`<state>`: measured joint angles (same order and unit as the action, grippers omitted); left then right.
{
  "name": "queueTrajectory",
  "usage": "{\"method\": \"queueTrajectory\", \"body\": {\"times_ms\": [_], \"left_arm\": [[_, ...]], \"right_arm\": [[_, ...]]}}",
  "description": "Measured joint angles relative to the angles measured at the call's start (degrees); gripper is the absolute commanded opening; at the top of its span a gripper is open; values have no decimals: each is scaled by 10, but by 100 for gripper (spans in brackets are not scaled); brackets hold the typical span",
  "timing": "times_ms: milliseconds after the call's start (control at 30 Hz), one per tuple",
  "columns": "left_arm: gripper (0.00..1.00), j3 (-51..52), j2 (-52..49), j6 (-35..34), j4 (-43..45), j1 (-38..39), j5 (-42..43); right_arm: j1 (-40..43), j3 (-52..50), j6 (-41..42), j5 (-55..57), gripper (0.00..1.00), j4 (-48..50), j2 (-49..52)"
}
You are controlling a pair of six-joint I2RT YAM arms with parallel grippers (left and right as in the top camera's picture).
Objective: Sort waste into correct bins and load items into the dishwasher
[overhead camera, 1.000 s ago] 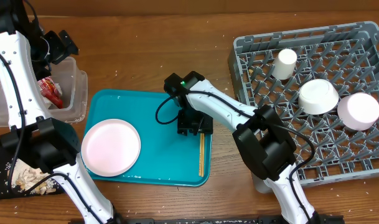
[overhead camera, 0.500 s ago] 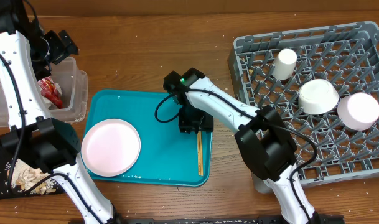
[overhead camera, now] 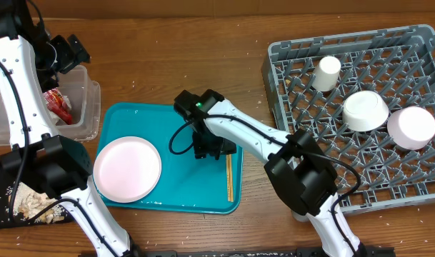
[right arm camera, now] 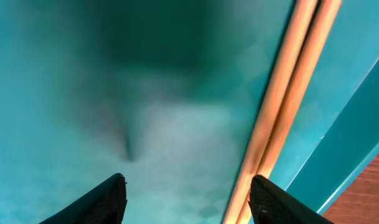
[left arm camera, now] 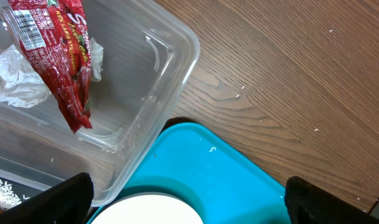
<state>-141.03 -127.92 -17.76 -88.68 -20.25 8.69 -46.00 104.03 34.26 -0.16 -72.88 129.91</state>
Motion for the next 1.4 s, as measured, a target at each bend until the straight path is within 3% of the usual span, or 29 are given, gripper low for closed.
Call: {"method": "queueTrajectory", "body": {"times_ms": [700,733,767,833,900,1133,1233,1400], "left_arm": [[100,0,0,0,0,0,0],[100,0,0,0,0,0,0],[100,0,0,0,0,0,0],[100,0,0,0,0,0,0],[100,0,0,0,0,0,0],[100,0,0,0,0,0,0],[100,0,0,0,0,0,0],[100,0,0,0,0,0,0]], "right_arm": [[6,-45,-7,-11,66,55,-10],[6,-47,-8,-11,62,56,-11],[6,-48,-10,-11,52,57,-11],[6,-49,-16,-14,22,56,-12],[6,-49,-17,-15,5,52,-12],[21,-14,-15,-15,4,-38,-11],[50,53,-20,-14,4,-88,-16],[117,163,-94,-13,4,-156,-61]]}}
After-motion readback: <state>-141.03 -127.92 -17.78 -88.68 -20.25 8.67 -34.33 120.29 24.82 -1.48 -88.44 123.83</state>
